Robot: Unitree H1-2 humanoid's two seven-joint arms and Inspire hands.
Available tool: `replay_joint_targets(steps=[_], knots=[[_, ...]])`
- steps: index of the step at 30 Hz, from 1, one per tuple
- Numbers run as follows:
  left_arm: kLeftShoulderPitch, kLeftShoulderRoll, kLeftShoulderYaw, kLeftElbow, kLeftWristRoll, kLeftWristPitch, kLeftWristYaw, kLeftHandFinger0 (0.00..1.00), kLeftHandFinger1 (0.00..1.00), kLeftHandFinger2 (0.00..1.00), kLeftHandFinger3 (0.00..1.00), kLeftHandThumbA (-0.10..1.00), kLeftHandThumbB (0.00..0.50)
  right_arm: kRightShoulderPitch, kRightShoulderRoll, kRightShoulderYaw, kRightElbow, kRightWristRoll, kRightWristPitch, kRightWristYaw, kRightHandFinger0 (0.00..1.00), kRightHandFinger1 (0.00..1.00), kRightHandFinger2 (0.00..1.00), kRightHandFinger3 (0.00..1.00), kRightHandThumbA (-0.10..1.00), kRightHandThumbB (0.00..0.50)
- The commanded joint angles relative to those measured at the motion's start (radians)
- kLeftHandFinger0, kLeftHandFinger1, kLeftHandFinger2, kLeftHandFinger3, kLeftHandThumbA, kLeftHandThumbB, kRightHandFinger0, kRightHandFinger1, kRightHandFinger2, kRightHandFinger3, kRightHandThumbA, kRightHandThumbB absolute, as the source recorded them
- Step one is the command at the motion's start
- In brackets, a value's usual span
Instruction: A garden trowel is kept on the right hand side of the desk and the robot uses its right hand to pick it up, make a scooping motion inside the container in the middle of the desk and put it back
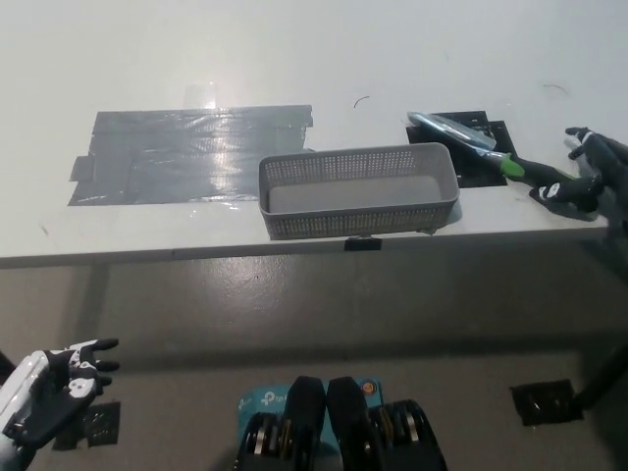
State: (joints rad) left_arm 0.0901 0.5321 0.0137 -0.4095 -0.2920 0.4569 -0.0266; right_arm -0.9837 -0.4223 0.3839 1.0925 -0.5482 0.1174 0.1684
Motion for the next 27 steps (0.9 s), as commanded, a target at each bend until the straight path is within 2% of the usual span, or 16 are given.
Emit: replay_joint_targets(steps=[1,2,3,4,5,6,7,9,11,13,14,16,18,23,26,27], knots=[[-0.009,0.052,-0.005,-0.022,0.009,0.013,0.01,0.76,0.73,0.82,1.0,0.21,0.0,0.012,0.036,0.11,0.03,-0.066,-0.063,0.11,0.0,0.01,0.15,0.81,-0.1,0.0],[-0.01,0.056,-0.008,-0.025,0.012,0.013,0.004,0.75,0.72,0.81,1.0,0.22,0.0,0.004,0.039,0.163,0.037,-0.107,-0.057,0.119,0.01,0.06,0.22,0.72,-0.1,0.012],[-0.011,0.06,-0.012,-0.026,0.013,0.013,0.004,0.75,0.72,0.81,1.0,0.23,0.0,0.004,0.036,0.2,0.024,-0.134,-0.047,0.122,0.05,0.16,0.31,0.74,-0.1,0.001],[-0.011,0.061,-0.013,-0.026,0.012,0.013,0.005,0.75,0.72,0.81,1.0,0.23,0.0,0.003,0.034,0.214,0.023,-0.128,-0.045,0.12,0.05,0.16,0.31,0.74,-0.1,0.0],[-0.01,0.064,-0.014,-0.027,0.007,0.013,-0.001,0.77,0.73,0.82,1.0,0.25,0.0,-0.001,0.03,0.247,0.022,-0.147,-0.044,0.133,0.17,0.26,0.45,0.74,-0.1,0.122],[-0.01,0.067,-0.017,-0.027,0.003,0.013,0.0,0.77,0.73,0.82,1.0,0.25,0.0,-0.002,0.027,0.268,0.025,-0.155,-0.056,0.129,0.14,0.24,0.42,0.65,-0.1,0.137],[-0.02,0.08,-0.024,-0.032,0.004,0.013,0.001,0.77,0.74,0.82,1.0,0.25,0.0,0.0,0.015,0.295,0.031,-0.169,-0.085,0.12,0.11,0.16,0.28,0.42,-0.1,0.315],[-0.025,0.085,-0.03,-0.034,0.008,0.013,-0.008,0.76,0.74,0.83,1.0,0.23,0.0,0.001,0.001,0.346,0.031,-0.197,-0.115,0.115,0.2,0.23,0.3,0.32,-0.1,0.38],[-0.034,0.093,-0.036,-0.036,0.008,0.013,-0.009,0.77,0.75,0.84,1.0,0.24,0.0,-0.002,-0.004,0.372,0.034,-0.206,-0.123,0.101,0.28,0.31,0.36,0.33,-0.1,0.393],[-0.044,0.1,-0.044,-0.03,0.007,0.013,-0.021,0.76,0.75,0.84,1.0,0.26,0.0,0.011,-0.011,0.414,0.014,-0.234,-0.113,0.116,0.1,0.15,0.23,0.45,-0.1,0.361],[-0.046,0.103,-0.046,-0.031,0.005,0.013,-0.022,0.76,0.75,0.84,1.0,0.26,0.0,0.014,-0.011,0.422,0.018,-0.234,-0.119,0.109,0.07,0.13,0.2,0.43,-0.1,0.358],[-0.056,0.115,-0.056,-0.032,0.005,0.013,-0.021,0.75,0.75,0.84,1.0,0.26,0.0,0.025,-0.016,0.434,0.004,-0.237,-0.123,0.1,0.06,0.12,0.21,0.42,-0.1,0.351],[-0.059,0.127,-0.066,-0.036,-0.004,0.013,-0.016,0.74,0.74,0.82,1.0,0.26,0.0,0.046,-0.022,0.434,-0.027,-0.229,-0.123,0.113,0.13,0.2,0.27,0.38,-0.1,0.349],[-0.069,0.142,-0.085,-0.037,-0.015,0.013,-0.011,0.73,0.74,0.8,1.0,0.22,0.0,0.075,-0.01,0.428,-0.049,-0.232,-0.112,0.091,0.04,0.13,0.19,0.41,-0.09,0.331],[-0.08,0.147,-0.094,-0.038,-0.01,0.013,-0.014,0.73,0.75,0.81,1.0,0.25,0.0,0.077,0.001,0.418,-0.042,-0.227,-0.118,0.085,0.07,0.22,0.23,0.45,-0.08,0.324],[-0.083,0.148,-0.096,-0.038,-0.015,0.013,-0.008,0.72,0.74,0.8,1.0,0.27,0.0,0.078,0.007,0.417,-0.035,-0.228,-0.116,0.078,0.17,0.32,0.31,0.46,-0.06,0.308]])
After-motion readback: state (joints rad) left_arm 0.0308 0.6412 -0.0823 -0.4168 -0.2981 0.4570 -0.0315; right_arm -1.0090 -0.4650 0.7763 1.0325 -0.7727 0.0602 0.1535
